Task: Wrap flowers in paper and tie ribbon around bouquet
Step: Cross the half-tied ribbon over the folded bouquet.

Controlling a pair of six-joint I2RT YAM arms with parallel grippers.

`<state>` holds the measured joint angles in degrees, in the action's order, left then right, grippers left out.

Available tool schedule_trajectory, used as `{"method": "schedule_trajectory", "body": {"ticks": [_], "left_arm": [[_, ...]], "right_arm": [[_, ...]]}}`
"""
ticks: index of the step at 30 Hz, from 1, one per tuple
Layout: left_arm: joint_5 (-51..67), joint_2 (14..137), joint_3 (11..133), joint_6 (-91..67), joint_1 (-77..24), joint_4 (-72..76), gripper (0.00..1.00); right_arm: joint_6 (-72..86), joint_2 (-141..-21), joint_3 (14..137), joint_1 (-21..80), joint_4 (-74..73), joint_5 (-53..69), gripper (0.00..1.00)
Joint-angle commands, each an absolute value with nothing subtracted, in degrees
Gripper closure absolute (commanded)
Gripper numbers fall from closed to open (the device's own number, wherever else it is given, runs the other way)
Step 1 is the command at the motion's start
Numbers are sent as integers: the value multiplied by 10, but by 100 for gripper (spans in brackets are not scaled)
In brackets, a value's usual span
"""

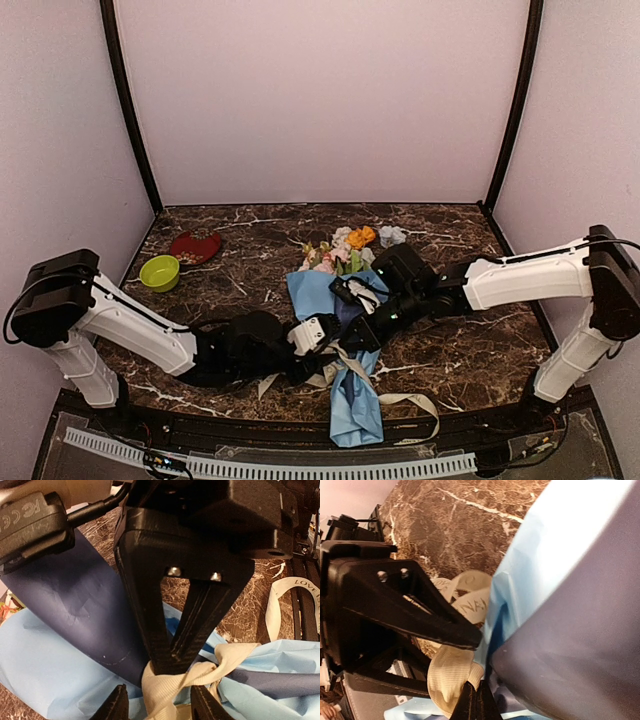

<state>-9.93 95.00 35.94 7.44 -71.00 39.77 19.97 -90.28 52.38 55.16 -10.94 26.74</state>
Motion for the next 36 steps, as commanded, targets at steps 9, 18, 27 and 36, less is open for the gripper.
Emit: {"method": "schedule_trajectory", "body": {"ticks": [9,18,27,36], "left_arm": [[-25,787,311,79,-693,216,17],[-102,760,251,115,-653,175,11],[-76,872,303,140,-631,254,17],[-3,910,340,135,-631,275,37]], "right_arm": [[172,-880,553,565,-168,194,100],[170,-879,561,569,-172,191,100],[171,-886,565,571,-169,192,100],[170,-886,564,571,-171,189,100]]}}
